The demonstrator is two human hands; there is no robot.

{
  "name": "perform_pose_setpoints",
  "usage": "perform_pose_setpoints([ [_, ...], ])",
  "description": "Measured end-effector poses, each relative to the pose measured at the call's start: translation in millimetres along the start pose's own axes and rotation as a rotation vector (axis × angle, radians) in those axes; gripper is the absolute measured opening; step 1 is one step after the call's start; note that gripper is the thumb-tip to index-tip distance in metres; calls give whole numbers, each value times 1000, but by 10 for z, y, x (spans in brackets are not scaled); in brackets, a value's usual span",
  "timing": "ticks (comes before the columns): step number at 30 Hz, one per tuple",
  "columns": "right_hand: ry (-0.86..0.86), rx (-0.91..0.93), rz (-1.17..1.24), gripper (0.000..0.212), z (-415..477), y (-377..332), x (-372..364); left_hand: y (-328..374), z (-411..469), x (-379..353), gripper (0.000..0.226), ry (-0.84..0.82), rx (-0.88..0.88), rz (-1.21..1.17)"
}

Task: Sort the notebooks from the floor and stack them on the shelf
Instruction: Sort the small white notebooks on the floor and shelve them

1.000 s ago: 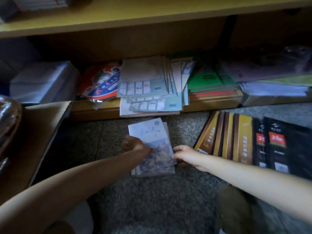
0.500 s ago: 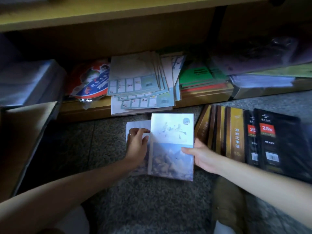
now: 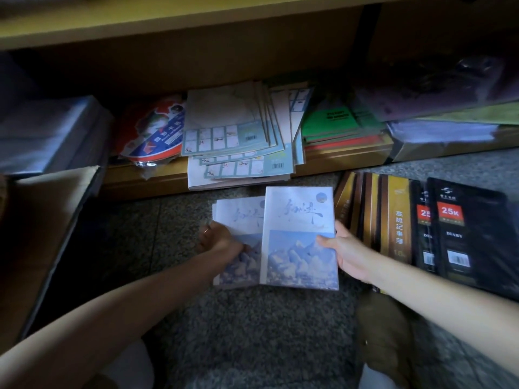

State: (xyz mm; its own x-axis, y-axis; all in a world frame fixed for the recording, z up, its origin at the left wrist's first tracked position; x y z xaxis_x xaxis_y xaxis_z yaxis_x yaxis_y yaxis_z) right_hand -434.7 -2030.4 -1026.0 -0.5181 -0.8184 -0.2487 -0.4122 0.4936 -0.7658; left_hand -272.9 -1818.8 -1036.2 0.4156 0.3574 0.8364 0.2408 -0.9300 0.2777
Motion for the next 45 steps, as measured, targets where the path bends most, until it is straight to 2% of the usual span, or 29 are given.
perform_pose_setpoints([
  [7,-2,-8,-42,43,-9,47,-50,22,-13,35,117,-97,66,-7],
  [12,20,-17,-57,41,40,160,-88,70,-65,-24,95,-160,-70,92],
  [15,30,-46,-95,42,76,244,-106,182,-185,-152,65,-210,-206,102],
  [21,65,-87,-10,40,67,270,-77,246,-319,-172,14,-232,-373,-244],
  [27,18,-71,5,39,46,178,-117,298,-398,-142,23,-263,-382,-593],
  [32,48,45,-74,43,40,29,-162,472,-516,34,32,-216,-438,-705],
  [35,124,123,-146,62,24,-78,-159,605,-696,74,34,-246,-481,-772],
  [38,203,191,-66,75,-90,-173,-130,711,-921,68,22,-285,-541,-800],
  [42,269,392,-83,74,-284,-443,-75,922,-1220,289,20,-182,-707,-776],
  [45,277,612,-149,70,-476,-863,-88,1155,-1391,637,15,-137,-825,-784],
])
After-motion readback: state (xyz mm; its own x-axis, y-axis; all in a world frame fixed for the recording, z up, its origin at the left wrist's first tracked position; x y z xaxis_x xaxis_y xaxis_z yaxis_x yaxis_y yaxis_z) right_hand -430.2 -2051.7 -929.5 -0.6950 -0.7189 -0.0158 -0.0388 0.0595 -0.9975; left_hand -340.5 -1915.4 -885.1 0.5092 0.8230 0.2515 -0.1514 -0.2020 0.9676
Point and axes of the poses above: each hand's wrist, its own z-axis towards the middle knuckle, its own x-axis out of the back of the hand, y = z × x, the point moved 7 cm from there along z, towards the middle knuckle, and after that the axes turned 1 degree about x, right-handed, at the moved point
